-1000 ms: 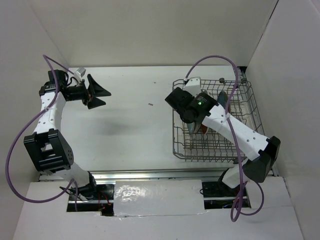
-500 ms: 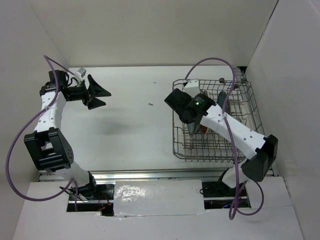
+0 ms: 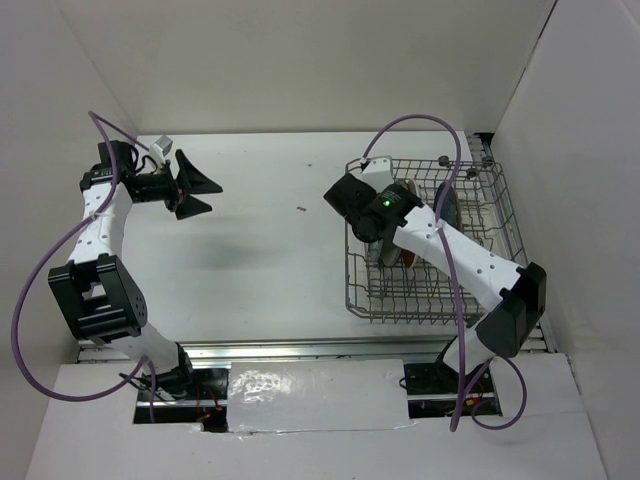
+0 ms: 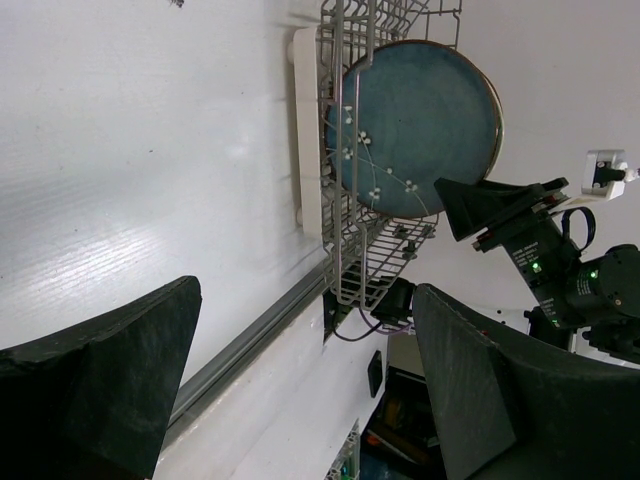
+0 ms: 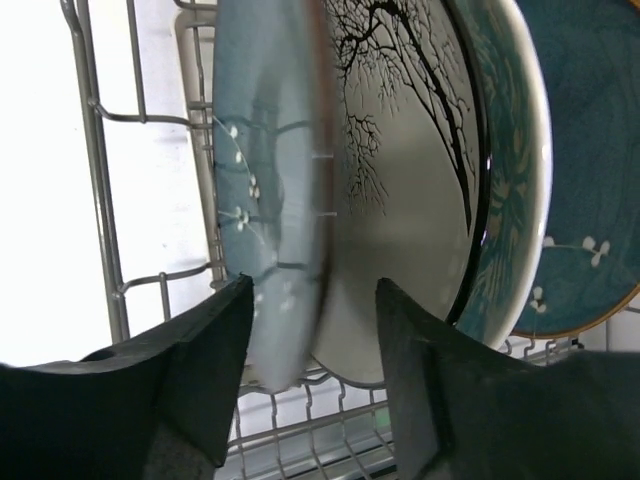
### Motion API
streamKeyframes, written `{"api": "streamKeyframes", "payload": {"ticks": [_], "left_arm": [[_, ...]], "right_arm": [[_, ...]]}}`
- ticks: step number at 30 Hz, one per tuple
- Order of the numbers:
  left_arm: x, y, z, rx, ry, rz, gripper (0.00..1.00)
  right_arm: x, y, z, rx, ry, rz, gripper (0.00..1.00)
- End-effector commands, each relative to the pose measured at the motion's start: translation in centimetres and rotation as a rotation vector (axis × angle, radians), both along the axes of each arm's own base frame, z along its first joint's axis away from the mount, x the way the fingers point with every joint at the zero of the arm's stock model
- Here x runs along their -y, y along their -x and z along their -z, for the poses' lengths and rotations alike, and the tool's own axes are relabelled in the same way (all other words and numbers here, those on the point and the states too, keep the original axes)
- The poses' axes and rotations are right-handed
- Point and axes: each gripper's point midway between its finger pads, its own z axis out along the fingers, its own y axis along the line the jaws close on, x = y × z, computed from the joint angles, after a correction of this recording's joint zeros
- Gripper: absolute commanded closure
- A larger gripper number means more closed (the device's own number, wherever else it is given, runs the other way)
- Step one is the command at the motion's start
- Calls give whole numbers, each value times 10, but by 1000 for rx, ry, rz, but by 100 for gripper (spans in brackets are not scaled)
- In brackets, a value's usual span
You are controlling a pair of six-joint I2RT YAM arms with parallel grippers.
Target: Load the plates into the dish rack
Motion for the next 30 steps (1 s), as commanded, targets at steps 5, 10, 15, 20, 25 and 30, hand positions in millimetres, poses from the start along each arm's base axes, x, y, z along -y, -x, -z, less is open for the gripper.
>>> {"api": "streamKeyframes", "payload": {"ticks": [5,10,15,20,25,30], "left_arm": [[0,2,3,13,19,12,1],[0,3,1,17,17,13,1],[0,4,2,15,10,9,1],[-1,3,1,17,-2,5,1],[-5,4,0,20,-36,-14,1],[-3,7,-7,33,-37,-22,1]], "right_arm": [[-3,-14,-35,118,-56,16,35],[-3,-14,-38,119,-58,17,27],[-11,-14,-55,149,-78,-3,16],[-13,-12,-103,246,-132,-25,13],[-12,-15,-181,417,-310,-88,2],[4,-22,-239,547,-515,-123,0]]}}
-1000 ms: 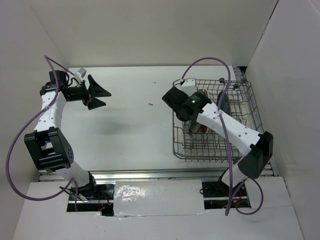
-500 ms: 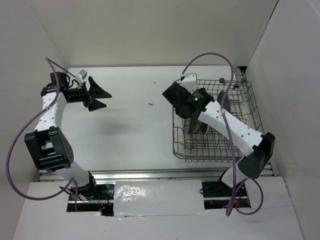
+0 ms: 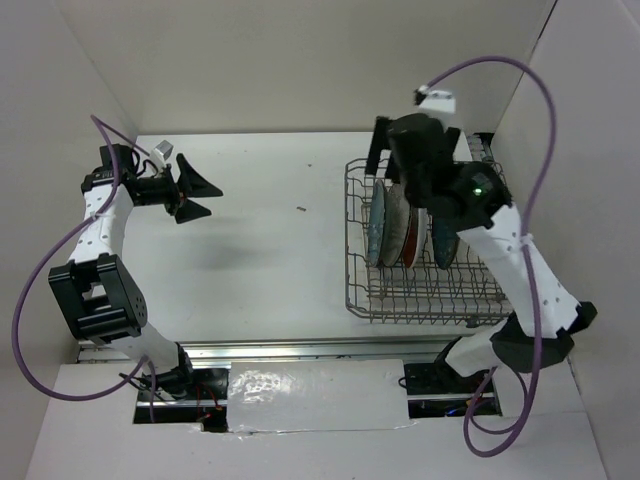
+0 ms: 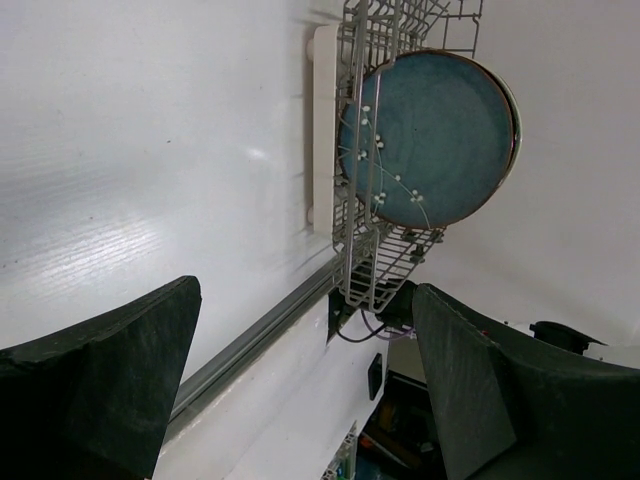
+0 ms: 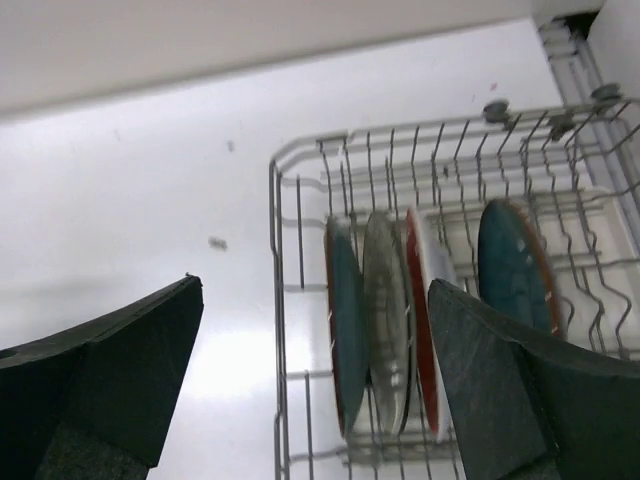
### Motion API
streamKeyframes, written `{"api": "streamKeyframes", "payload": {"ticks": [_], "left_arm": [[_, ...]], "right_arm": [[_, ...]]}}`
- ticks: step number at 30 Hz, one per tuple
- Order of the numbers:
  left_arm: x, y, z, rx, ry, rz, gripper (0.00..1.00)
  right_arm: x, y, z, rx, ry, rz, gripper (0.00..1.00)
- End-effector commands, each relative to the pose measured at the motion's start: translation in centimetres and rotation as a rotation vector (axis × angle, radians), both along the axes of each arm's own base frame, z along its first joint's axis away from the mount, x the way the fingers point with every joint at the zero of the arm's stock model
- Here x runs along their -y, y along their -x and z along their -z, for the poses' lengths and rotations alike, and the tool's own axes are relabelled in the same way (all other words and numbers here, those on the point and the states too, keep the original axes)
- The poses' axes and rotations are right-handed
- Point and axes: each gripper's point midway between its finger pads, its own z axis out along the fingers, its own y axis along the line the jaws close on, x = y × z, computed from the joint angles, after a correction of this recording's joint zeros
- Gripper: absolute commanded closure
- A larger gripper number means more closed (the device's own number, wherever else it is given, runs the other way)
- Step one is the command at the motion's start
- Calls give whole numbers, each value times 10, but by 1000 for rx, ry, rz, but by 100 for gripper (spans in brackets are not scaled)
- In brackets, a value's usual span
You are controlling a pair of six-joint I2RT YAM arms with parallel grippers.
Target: Load the plates into the dish rack
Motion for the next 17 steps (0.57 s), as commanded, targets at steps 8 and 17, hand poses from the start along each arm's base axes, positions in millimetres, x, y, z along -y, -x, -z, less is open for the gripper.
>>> {"api": "streamKeyframes", "payload": {"ticks": [8,17], "left_arm": [[1,5,-34,98,-10,6,1],[2,7,-38,105,-7,9,1]], "right_arm": [[84,-17,-86,207,-344,114,0],[120,2,-76,265,-377,174,0]]}}
